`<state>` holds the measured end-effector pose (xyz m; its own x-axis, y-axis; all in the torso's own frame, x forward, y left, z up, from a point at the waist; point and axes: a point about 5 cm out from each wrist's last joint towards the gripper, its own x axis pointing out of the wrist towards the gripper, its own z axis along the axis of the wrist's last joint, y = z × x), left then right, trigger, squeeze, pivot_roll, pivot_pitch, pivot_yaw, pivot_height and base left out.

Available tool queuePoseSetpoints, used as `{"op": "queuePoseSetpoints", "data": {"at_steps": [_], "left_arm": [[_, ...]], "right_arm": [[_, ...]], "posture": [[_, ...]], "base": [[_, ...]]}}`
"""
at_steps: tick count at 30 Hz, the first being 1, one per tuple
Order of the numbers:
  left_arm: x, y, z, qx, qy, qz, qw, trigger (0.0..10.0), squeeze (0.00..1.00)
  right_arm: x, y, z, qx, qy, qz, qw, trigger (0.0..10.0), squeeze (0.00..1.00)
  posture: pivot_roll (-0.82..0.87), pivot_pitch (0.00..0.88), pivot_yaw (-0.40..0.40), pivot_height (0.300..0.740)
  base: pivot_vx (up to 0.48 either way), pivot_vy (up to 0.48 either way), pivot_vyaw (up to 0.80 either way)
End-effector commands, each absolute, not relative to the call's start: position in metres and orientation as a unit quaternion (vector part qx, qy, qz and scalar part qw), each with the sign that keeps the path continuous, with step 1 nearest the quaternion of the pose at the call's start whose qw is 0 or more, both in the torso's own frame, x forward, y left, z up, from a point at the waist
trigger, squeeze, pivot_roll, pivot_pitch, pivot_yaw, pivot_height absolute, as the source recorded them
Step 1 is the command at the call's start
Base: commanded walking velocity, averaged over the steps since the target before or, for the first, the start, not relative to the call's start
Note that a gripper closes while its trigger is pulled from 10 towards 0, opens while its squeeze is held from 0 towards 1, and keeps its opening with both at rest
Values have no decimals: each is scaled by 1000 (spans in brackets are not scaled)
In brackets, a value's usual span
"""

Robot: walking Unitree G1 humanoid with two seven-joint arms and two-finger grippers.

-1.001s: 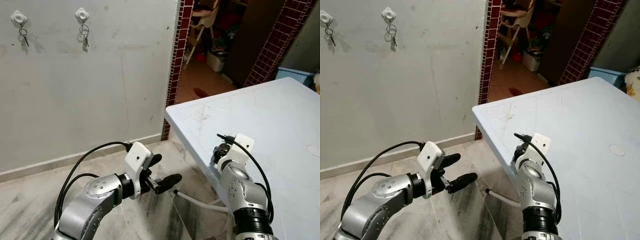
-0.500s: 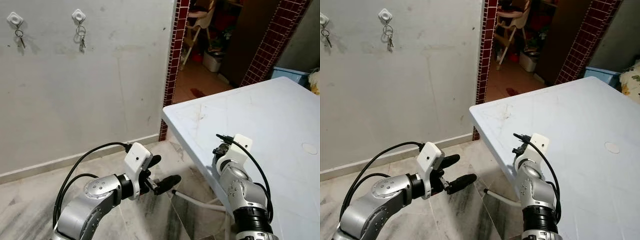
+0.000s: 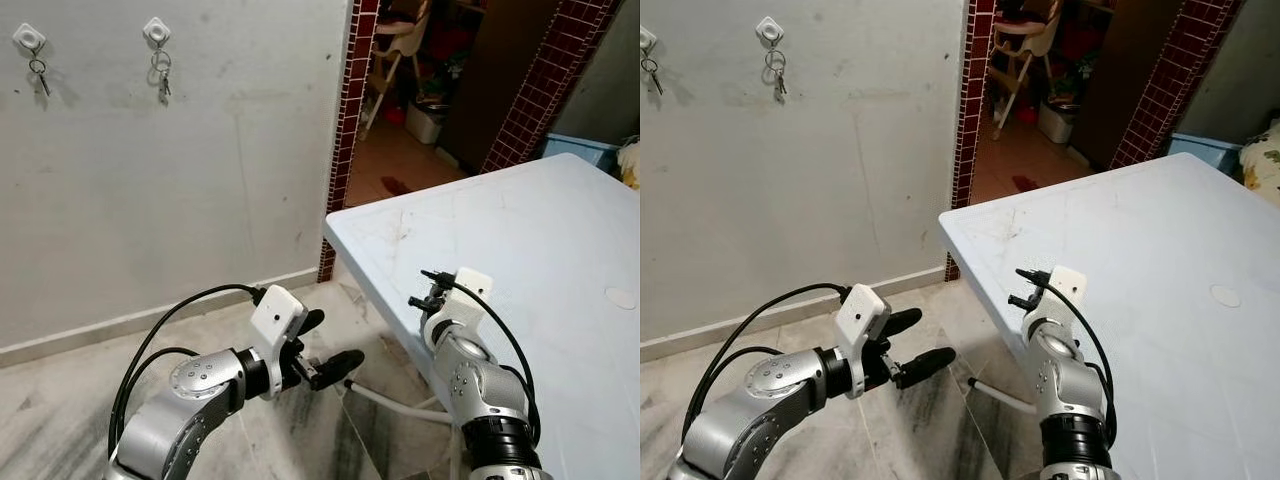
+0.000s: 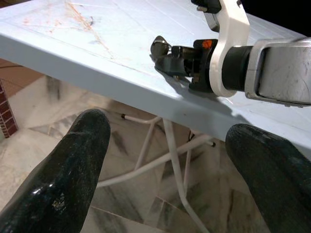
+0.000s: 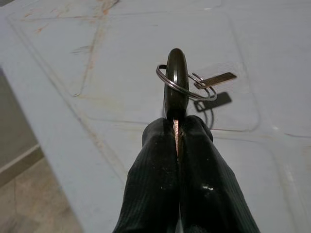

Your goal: Hang keys on a hook

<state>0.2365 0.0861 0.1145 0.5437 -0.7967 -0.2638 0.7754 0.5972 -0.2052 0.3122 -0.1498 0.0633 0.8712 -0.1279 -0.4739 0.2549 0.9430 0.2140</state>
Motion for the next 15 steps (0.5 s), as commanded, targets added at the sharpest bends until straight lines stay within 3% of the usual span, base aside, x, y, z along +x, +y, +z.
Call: {"op": "queuePoseSetpoints", "data": {"at_steps": [1, 15], "left_arm": [[238, 85, 117, -23, 158, -447, 880, 10000, 0], [248, 84, 123, -21, 132, -430, 893, 10000, 0]], "right_arm": [[309, -146, 57, 133, 246, -92, 956, 0, 0], [316, -159, 79, 87, 175, -93, 976, 0, 0]], "posture": [[145, 0, -95, 740], [149, 0, -103, 740]], "base": [[0, 0, 0], [0, 0, 0]]}}
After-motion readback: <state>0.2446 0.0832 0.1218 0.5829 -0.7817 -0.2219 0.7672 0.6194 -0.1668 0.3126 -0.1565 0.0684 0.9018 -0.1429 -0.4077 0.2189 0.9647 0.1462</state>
